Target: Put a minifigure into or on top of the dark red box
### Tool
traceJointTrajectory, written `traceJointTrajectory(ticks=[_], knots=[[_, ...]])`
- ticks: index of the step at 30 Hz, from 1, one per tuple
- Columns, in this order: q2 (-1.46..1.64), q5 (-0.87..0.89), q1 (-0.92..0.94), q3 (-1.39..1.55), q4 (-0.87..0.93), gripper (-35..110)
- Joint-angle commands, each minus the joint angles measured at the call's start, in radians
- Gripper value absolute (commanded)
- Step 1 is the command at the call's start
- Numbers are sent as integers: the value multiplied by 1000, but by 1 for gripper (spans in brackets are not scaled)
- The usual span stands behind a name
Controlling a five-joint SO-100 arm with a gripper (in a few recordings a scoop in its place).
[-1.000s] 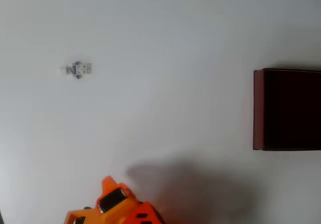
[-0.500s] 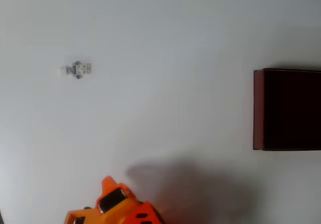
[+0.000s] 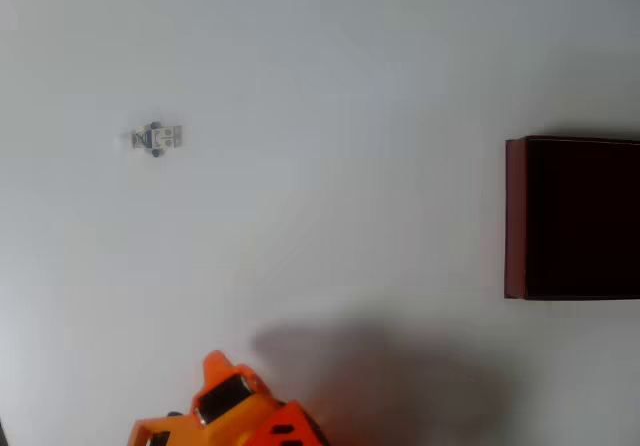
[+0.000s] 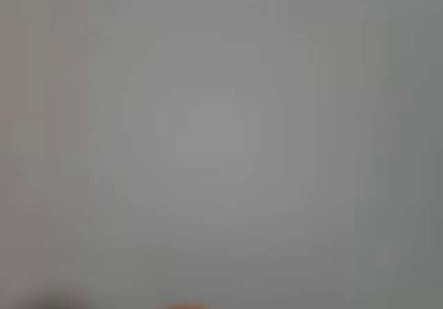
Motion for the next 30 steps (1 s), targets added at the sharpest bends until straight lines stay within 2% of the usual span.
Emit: traceJointTrajectory(ticks=[1, 8, 9, 11, 12, 14, 20, 25, 27, 30], knots=[[15, -5, -18, -15, 31, 0], [15, 69, 41, -15, 31, 1], [15, 156, 40, -12, 29, 0], [15, 580, 32, 35, 2, 5], [15, 598, 43, 40, -3, 9], [15, 644, 34, 32, -25, 8], [14, 565, -54, -60, -115, 14], [-32, 525, -17, -132, -81, 22], [-164, 489, -17, -209, -94, 22], [-549, 437, -6, -411, -97, 23]])
